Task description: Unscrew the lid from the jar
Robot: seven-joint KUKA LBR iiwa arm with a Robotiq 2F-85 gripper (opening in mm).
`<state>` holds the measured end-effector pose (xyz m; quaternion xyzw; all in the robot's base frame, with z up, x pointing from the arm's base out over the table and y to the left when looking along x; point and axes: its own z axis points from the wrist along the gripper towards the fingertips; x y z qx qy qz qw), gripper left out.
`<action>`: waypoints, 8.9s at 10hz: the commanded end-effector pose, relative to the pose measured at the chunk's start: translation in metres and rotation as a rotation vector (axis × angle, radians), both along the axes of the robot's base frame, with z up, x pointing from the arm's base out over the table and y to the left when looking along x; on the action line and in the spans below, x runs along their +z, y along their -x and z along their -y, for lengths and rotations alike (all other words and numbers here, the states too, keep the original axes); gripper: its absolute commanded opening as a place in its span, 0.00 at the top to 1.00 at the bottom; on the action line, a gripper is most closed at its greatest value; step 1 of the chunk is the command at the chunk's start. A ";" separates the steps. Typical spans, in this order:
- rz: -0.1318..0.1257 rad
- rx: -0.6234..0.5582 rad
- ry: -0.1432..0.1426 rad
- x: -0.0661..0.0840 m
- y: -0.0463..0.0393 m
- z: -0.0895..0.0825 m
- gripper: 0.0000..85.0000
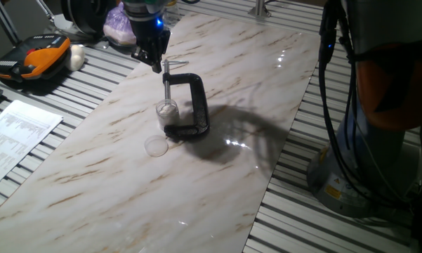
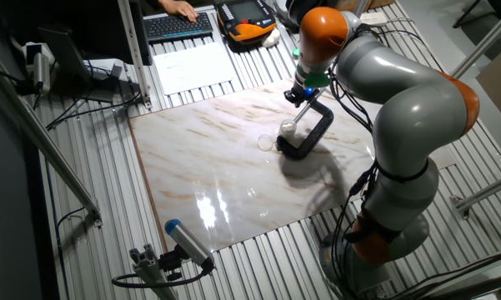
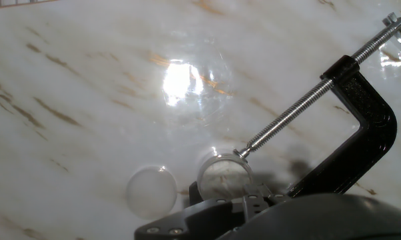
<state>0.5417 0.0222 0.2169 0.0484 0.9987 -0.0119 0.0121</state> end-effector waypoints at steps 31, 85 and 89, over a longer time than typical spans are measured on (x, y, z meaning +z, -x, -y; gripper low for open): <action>0.037 -0.031 -0.024 -0.007 0.0034 -0.018 1.00; -0.007 -0.022 -0.030 -0.007 0.0031 -0.016 1.00; -0.013 -0.030 -0.034 -0.007 0.0026 -0.016 1.00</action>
